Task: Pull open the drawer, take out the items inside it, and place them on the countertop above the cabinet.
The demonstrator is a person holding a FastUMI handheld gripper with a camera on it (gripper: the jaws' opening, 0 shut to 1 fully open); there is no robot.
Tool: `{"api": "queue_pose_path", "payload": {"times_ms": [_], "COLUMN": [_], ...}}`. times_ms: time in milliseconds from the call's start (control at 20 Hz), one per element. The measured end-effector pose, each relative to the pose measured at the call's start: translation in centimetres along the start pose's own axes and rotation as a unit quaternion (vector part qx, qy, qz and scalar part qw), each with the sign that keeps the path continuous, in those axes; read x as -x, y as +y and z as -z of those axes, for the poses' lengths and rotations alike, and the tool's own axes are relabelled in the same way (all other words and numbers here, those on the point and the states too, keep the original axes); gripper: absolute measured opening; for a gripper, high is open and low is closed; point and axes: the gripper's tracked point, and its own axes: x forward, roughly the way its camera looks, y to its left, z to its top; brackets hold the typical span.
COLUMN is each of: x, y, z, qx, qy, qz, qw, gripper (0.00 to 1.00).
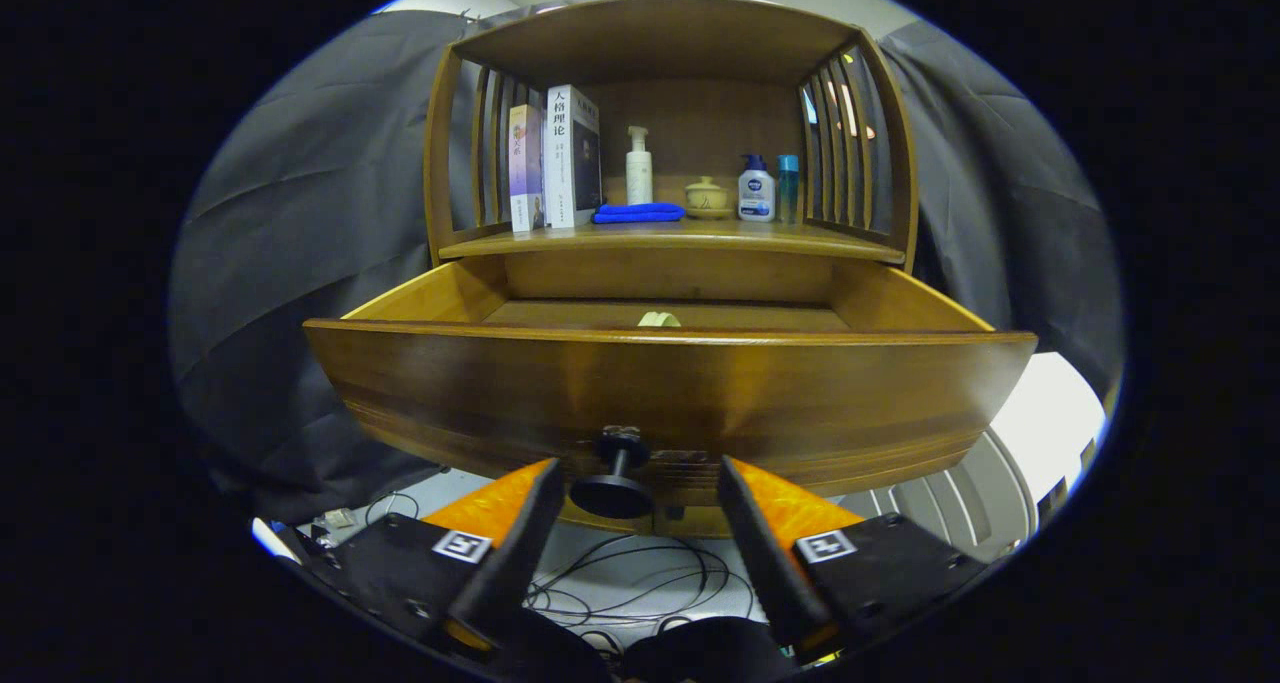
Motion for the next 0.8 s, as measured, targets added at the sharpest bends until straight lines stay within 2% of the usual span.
{"api": "queue_pose_path", "payload": {"times_ms": [50, 350, 800], "x": [0.5, 3.4, 4.7], "y": [0.0, -1.5, -1.1], "z": [-0.3, -3.9, -9.7], "qx": [-0.003, 0.005, 0.001], "qy": [-0.002, -0.032, -0.048], "qz": [-0.006, 0.001, -0.019], "qw": [1.000, 0.999, 0.999], "gripper": [1.00, 1.00, 1.00]}}
